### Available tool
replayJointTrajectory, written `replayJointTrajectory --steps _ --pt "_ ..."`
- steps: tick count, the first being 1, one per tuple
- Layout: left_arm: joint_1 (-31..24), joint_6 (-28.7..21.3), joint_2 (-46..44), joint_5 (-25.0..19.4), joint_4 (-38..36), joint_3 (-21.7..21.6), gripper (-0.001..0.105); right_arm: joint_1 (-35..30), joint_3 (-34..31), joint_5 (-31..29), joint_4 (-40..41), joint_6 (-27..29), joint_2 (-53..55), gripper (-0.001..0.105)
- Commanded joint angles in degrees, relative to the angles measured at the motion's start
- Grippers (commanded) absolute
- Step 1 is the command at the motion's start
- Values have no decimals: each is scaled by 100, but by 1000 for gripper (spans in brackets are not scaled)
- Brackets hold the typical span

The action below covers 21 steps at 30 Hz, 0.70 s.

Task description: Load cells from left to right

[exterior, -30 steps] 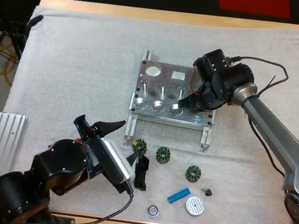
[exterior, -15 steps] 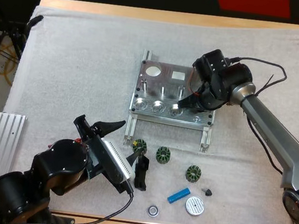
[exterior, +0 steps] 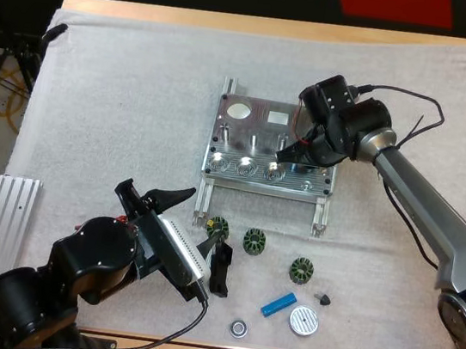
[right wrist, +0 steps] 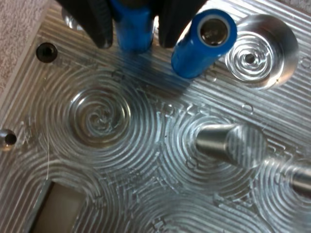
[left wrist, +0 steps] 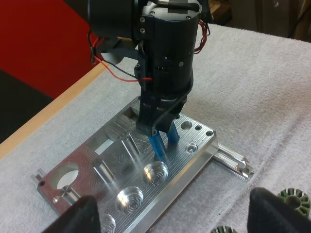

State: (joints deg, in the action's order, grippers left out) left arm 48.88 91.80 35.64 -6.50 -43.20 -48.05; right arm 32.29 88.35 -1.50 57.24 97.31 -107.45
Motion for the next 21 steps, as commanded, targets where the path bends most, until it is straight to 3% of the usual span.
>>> replayJointTrajectory --steps 1,21 --pt "28 93 -44 -107 66 -14 63 -2 16 26 -79 53 32 0" --pt "28 93 -44 -107 66 -14 63 -2 35 39 157 53 -187 0"
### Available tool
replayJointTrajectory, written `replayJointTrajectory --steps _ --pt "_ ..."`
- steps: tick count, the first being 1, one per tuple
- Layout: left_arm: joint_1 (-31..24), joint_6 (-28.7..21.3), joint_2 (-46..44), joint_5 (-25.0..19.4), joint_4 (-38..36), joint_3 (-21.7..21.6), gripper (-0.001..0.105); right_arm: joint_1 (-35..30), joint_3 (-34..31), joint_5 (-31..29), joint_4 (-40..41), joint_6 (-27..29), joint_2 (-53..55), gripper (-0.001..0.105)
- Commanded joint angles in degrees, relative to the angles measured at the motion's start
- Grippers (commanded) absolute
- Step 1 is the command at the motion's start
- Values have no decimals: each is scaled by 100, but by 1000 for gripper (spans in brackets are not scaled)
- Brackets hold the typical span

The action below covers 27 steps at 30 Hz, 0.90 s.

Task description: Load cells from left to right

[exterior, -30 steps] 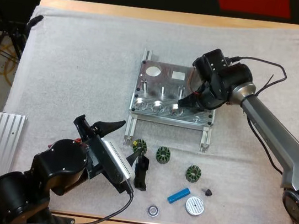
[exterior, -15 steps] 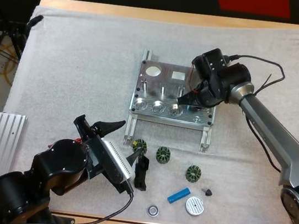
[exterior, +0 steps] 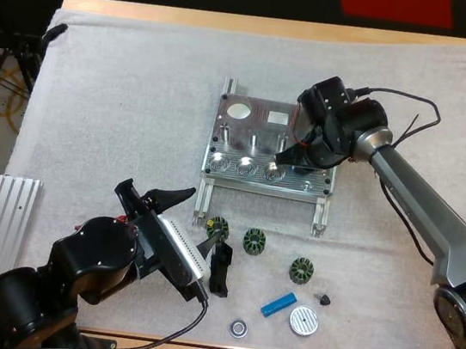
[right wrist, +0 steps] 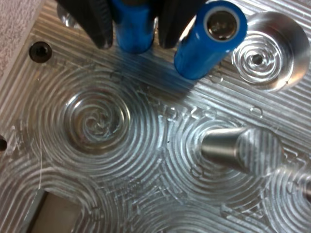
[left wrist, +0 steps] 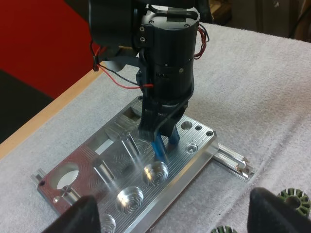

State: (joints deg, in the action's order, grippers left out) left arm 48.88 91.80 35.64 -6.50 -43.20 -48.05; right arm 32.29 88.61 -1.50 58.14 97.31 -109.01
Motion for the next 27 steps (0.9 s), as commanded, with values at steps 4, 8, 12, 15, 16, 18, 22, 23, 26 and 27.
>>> replayJointTrajectory --steps 4,8,12,15,16,18,22,23,26,27 --pt "28 93 -44 -107 66 -14 63 -2 9 39 72 53 9 20" --pt "28 93 -44 -107 66 -14 63 -2 9 39 43 53 138 65" --pt "28 93 -44 -107 66 -14 63 -2 9 17 47 53 306 77" --pt "28 93 -44 -107 66 -14 63 -2 9 1 47 53 461 77" --pt "28 93 -44 -107 66 -14 63 -2 9 3 47 53 535 77" --pt "28 93 -44 -107 66 -14 63 -2 9 3 103 53 641 77" --pt "28 93 -29 -107 66 -14 63 8 9 3 294 53 1022 77" --pt "28 93 -29 -107 66 -14 63 21 9 3 370 53 1164 77" --pt "28 77 -29 -107 66 -14 63 82 9 3 518 53 1561 77" --pt "28 77 -29 -107 66 -14 63 115 9 3 555 53 1653 77"
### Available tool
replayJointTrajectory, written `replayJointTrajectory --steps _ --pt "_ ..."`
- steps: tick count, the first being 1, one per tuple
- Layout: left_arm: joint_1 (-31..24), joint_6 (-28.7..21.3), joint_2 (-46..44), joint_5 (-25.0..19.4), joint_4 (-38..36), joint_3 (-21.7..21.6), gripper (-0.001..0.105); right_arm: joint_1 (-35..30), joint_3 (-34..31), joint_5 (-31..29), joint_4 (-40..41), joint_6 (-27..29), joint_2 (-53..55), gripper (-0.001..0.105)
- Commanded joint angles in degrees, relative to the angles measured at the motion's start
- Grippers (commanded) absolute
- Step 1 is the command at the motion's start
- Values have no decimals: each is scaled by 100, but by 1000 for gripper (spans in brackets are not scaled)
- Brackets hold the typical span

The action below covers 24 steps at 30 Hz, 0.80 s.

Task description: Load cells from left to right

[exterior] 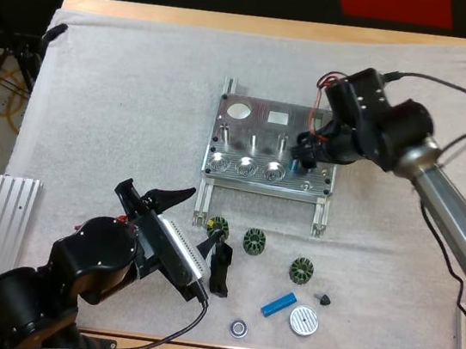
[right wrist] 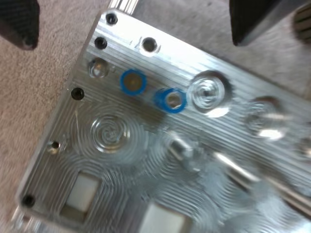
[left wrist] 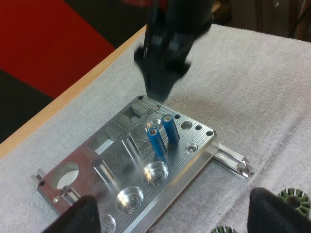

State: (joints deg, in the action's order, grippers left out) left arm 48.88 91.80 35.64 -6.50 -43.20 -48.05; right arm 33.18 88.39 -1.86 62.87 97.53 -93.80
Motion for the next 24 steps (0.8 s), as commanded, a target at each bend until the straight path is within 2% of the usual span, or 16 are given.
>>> replayJointTrajectory --steps 1,4,8,12,15,20,24 --pt "28 78 -29 -107 66 -14 63 73 31 39 122 31 289 77" --pt "28 78 -29 -20 66 -14 63 272 10 39 186 31 759 77" --pt "28 78 23 558 66 -14 63 585 10 39 306 31 1363 77" --pt "28 78 148 933 66 -14 63 863 -182 -120 299 -55 1879 77" --pt "28 95 240 1203 66 -14 63 996 -809 -87 299 -318 2584 77" --pt "28 144 247 1295 66 -14 63 1045 -1939 -37 299 -630 3686 77" --pt "28 399 252 1741 66 -14 63 1045 -2599 614 299 -658 4770 77"
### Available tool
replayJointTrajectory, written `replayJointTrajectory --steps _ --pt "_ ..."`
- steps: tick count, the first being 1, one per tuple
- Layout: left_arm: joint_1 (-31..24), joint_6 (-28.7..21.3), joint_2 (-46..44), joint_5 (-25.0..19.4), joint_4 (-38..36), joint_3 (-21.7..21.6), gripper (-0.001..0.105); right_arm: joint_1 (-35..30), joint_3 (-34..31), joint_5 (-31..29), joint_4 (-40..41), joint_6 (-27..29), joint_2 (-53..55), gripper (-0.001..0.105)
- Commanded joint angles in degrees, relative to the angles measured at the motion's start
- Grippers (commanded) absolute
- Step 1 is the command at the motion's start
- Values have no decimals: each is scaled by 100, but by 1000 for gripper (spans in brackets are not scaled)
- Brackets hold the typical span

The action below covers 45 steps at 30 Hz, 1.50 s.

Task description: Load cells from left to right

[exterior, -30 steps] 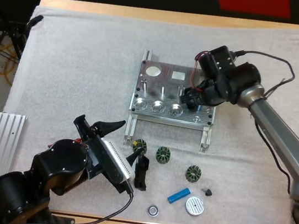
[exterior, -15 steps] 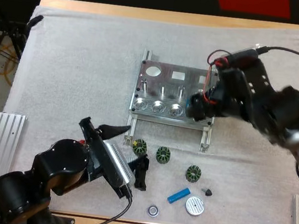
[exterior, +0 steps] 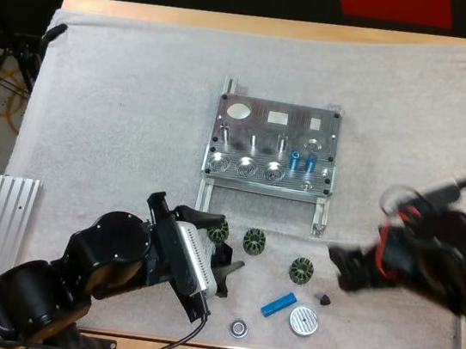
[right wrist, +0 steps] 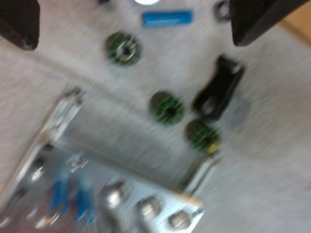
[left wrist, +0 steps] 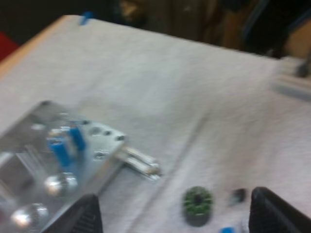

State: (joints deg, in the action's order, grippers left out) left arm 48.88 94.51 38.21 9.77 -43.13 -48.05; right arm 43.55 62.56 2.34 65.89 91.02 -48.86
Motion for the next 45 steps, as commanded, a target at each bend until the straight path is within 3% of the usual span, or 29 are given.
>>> replayJointTrajectory --steps 1,5,10,13,17,30,41,45 --pt "39 179 -5 146 59 -14 63 8 -121 314 23 -22 420 77" --pt "407 319 -5 129 17 -14 63 8 -450 409 380 -294 1240 77" --pt "1175 610 218 -521 -232 -14 63 8 -706 432 744 -293 1807 77" --pt "1667 783 577 -837 -314 -14 63 8 -797 432 797 -258 1901 77" --pt "1977 1235 1409 -824 -313 -14 63 8 -980 432 801 -258 1899 77" --pt "1981 1351 4003 -655 29 -14 62 8 -1074 432 810 -258 1899 77" --pt "1613 1355 5049 -871 447 -14 58 8 -1074 432 810 -210 1899 77" --pt "1389 1355 5315 -477 485 -14 58 8 -1074 432 810 -143 1899 77"
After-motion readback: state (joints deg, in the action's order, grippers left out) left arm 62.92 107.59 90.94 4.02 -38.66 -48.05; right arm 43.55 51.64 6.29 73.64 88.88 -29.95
